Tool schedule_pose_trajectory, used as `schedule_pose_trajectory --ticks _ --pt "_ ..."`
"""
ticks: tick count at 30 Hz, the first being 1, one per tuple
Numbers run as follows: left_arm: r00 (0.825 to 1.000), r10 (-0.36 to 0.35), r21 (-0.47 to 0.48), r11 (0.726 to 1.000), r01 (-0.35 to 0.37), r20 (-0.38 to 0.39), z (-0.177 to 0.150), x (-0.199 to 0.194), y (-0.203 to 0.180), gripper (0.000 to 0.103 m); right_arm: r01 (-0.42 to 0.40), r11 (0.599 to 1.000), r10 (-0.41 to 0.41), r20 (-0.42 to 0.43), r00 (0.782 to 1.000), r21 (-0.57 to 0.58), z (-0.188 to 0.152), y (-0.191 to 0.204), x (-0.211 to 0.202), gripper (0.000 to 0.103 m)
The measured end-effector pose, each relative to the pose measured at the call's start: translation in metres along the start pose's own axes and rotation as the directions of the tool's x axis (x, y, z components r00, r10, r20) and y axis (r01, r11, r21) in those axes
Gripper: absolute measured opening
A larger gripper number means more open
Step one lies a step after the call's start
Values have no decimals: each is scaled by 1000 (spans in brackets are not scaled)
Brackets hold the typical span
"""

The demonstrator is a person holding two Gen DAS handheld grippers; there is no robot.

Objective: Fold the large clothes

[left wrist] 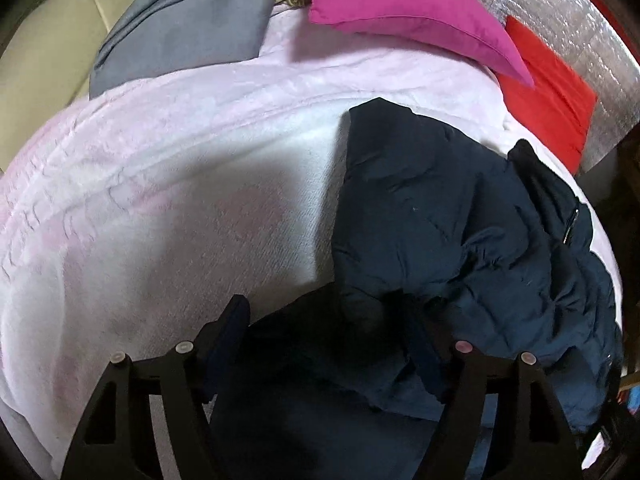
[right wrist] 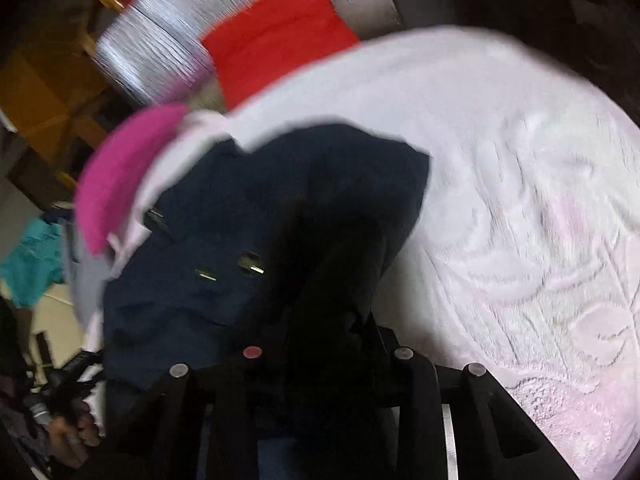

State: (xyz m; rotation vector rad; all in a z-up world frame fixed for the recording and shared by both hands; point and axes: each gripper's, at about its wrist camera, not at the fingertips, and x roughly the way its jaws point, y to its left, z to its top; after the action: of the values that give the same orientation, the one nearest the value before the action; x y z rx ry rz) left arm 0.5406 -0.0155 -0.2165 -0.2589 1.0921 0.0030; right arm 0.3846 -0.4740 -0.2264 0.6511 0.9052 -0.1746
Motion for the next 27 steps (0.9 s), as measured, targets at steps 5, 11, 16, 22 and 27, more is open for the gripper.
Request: schedule_pose_trajectory --ticks 5,11,16,22,27 --pt "997 -2 -29 1000 4 76 3 -29 5 77 -4 999 4 7 1000 36 5 4 -18 40" --pt "955 -48 82 996 25 294 -7 -82 -21 77 -81 995 68 189 980 60 4 -1 -72 50" --pt "966 -104 201 978 57 235 -22 -66 -54 77 -165 984 173 125 977 -71 -14 33 -65 41" --pt "998 3 228 974 -18 66 -37 -22 -67 77 -99 989 97 -26 995 -111 -20 52 -15 38" --pt "997 -18 228 974 1 73 -35 -30 -70 77 -93 992 88 -67 994 -87 -24 41 -12 29"
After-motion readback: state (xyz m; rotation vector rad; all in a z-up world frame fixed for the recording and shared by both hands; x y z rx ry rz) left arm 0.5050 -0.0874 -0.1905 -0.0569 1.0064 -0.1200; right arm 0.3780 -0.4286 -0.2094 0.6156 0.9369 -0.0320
